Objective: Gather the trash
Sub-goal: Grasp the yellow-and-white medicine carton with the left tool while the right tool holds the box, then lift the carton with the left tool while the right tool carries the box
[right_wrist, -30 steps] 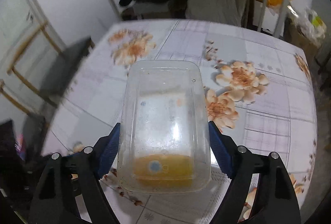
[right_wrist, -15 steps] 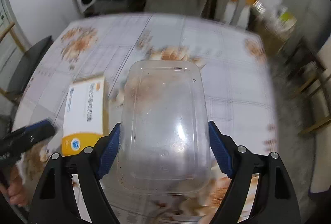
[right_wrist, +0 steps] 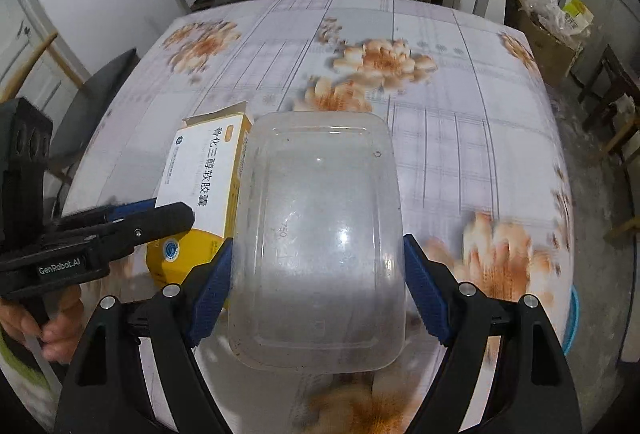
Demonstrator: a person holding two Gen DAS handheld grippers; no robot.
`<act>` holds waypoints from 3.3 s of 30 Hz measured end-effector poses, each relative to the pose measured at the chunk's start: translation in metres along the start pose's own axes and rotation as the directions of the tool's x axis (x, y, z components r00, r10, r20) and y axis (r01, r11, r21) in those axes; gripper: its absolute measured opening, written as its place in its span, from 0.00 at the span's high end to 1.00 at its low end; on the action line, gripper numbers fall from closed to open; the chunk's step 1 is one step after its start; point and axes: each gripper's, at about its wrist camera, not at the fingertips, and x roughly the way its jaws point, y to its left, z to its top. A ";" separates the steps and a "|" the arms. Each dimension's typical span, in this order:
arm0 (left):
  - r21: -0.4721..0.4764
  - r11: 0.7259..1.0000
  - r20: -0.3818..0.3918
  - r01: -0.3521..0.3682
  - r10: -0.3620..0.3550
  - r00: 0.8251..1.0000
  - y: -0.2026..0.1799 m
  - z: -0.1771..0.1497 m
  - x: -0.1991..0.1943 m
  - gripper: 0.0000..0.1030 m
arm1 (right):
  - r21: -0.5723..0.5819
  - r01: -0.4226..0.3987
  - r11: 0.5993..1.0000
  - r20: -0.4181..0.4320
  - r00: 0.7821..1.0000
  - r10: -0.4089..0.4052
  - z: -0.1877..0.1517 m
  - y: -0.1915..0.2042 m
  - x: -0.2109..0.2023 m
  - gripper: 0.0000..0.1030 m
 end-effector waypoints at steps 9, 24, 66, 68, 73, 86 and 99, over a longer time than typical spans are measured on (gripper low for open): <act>0.122 0.993 -0.020 0.000 0.003 1.000 -0.028 -0.045 -0.029 0.23 | 0.063 0.033 0.997 0.035 0.999 -0.036 -0.061 -0.004 -0.044 0.24; 0.308 0.831 0.225 -0.462 0.409 0.885 -0.097 -0.046 0.019 0.16 | 0.296 0.103 0.950 0.087 0.987 -0.134 -0.071 -0.058 -0.047 0.23; 0.267 0.846 0.038 -0.461 0.469 0.883 -0.057 -0.050 0.015 0.32 | 0.250 0.109 0.962 0.013 0.993 -0.116 -0.076 -0.064 -0.024 0.15; 0.270 0.843 0.044 -0.466 0.472 0.880 -0.059 -0.050 0.015 0.32 | 0.254 0.104 0.962 0.019 0.993 -0.112 -0.076 -0.065 -0.023 0.15; 0.285 0.834 0.057 -0.472 0.476 0.877 -0.063 -0.053 0.016 0.32 | 0.259 0.103 0.960 0.027 0.993 -0.114 -0.076 -0.065 -0.022 0.15; 0.315 0.817 0.083 -0.483 0.483 0.872 -0.069 -0.058 0.017 0.32 | 0.253 0.111 0.961 0.024 0.992 -0.121 -0.074 -0.064 -0.021 0.16; 0.318 0.810 0.101 -0.492 0.487 0.867 -0.070 -0.058 0.015 0.33 | 0.266 0.105 0.958 0.040 0.992 -0.120 -0.075 -0.067 -0.023 0.20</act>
